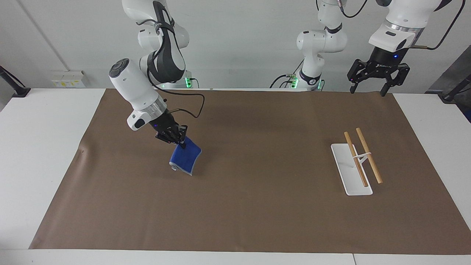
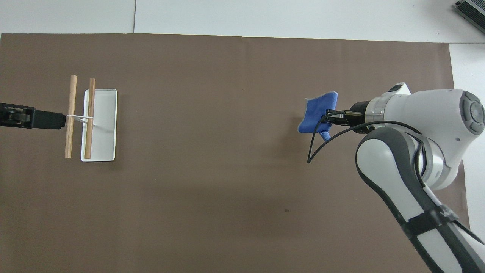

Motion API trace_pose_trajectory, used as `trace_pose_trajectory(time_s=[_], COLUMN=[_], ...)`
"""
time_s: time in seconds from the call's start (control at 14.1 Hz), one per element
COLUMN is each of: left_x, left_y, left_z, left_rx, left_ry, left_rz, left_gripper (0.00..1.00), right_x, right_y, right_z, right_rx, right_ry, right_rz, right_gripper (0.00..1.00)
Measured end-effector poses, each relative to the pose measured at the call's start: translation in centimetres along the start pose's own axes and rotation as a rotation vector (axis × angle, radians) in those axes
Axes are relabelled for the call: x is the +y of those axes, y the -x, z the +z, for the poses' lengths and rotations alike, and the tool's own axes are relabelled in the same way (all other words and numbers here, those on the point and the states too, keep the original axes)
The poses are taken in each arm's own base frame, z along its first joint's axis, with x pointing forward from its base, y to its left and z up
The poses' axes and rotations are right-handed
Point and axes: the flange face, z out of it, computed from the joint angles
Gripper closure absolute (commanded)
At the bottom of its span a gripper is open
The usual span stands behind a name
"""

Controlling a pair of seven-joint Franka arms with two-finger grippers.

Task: Right arm passes towel to left arm to hang
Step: 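Lift the blue towel with the right gripper toward the table center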

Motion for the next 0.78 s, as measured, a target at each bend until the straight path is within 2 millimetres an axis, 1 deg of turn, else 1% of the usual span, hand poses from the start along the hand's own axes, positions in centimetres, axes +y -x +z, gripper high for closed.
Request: trace_pose_trajectory(time_s=[0.21, 0.42, 0.5, 0.64, 0.78], left_x=[0.5, 1.2, 1.8, 3.7, 5.1], left_y=[-0.5, -1.5, -1.9, -2.3, -2.4], left_z=[0.2, 1.9, 2.6, 3.9, 4.7], left_rx=[0.035, 0.055, 0.070, 0.085, 0.079], left_ry=[0.154, 0.237, 0.267, 0.318, 0.373], left_rz=[-0.038, -0.087, -0.126, -0.201, -0.284], left_gripper=[0.00, 0.00, 0.00, 0.00, 0.00], right_x=[-2.7, -5.3, -6.0, -7.1, -8.1], right_y=[-0.5, -0.1, 0.1, 0.4, 0.7], right_z=[-0.9, -0.5, -0.4, -0.1, 0.0], right_rx=[0.018, 0.006, 0.003, 0.004, 0.006], right_ry=[-0.160, -0.297, -0.335, -0.413, -0.505], right_rz=[0.086, 0.155, 0.173, 0.205, 0.245], right_gripper=[1.00, 1.00, 1.00, 1.00, 1.00])
